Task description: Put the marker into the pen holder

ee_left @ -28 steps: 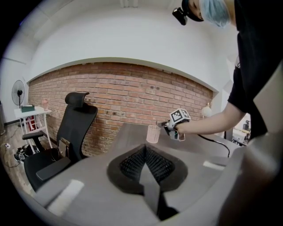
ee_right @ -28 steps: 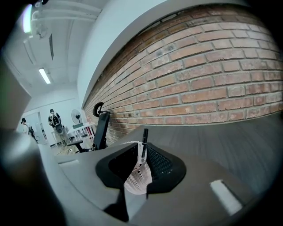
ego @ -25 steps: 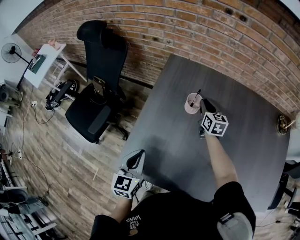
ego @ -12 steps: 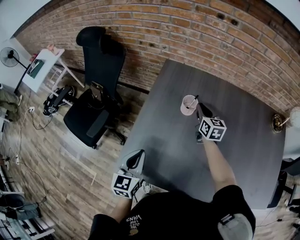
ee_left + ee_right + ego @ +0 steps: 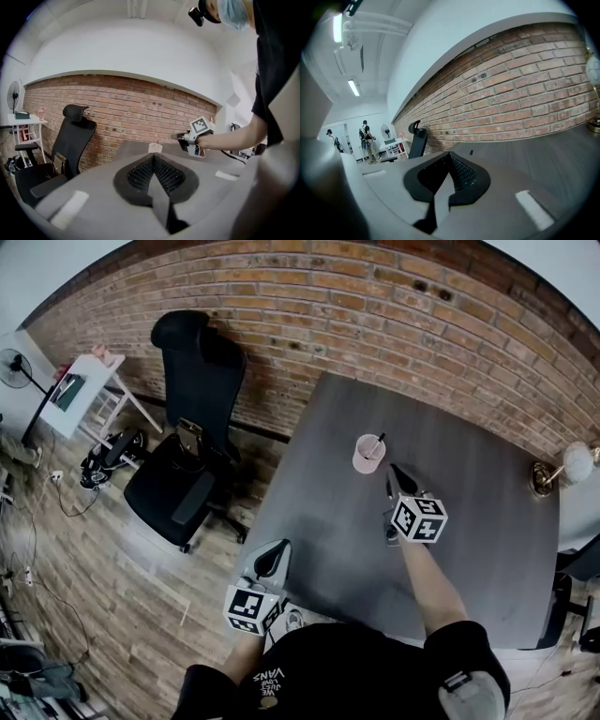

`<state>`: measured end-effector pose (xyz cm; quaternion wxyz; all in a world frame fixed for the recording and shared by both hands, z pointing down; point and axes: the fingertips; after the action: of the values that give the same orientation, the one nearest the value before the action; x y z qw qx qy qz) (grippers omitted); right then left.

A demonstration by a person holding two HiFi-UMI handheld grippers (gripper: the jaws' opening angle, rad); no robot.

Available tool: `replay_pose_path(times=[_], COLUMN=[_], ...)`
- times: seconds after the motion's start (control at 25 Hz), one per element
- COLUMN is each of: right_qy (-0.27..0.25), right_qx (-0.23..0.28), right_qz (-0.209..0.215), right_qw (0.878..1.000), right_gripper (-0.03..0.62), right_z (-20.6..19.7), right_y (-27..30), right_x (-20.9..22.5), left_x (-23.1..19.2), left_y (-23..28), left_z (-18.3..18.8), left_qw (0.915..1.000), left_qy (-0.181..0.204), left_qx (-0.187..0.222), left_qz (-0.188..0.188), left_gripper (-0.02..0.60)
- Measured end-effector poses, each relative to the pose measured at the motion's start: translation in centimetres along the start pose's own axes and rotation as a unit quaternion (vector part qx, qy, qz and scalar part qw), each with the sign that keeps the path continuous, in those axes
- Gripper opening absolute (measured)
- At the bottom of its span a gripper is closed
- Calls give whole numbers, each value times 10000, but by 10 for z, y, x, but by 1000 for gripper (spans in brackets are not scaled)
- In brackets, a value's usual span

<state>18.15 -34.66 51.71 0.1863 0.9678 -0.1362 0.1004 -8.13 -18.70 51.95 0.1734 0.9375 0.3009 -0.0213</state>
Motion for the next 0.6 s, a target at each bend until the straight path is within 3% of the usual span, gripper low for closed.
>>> replay_pose_path(times=[0.6], right_qy=[509], right_qx=[482], right_qz=[136], right_qw=[9974], right_gripper=[2], right_z=[-17], right_y=[-106], right_x=[-55], left_x=[18], left_y=[-27], left_z=[8], left_qw=[9975], left_qy=[167], left_qx=[231], left_qz=[-642], left_gripper=[52])
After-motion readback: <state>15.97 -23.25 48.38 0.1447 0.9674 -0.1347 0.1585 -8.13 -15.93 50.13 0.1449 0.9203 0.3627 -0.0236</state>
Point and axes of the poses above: the fingertips, and each gripper's own axes: y forward along the fingers, x to its right, z out of its top, and after that the axes turned 5 degrees about -x, right-handed
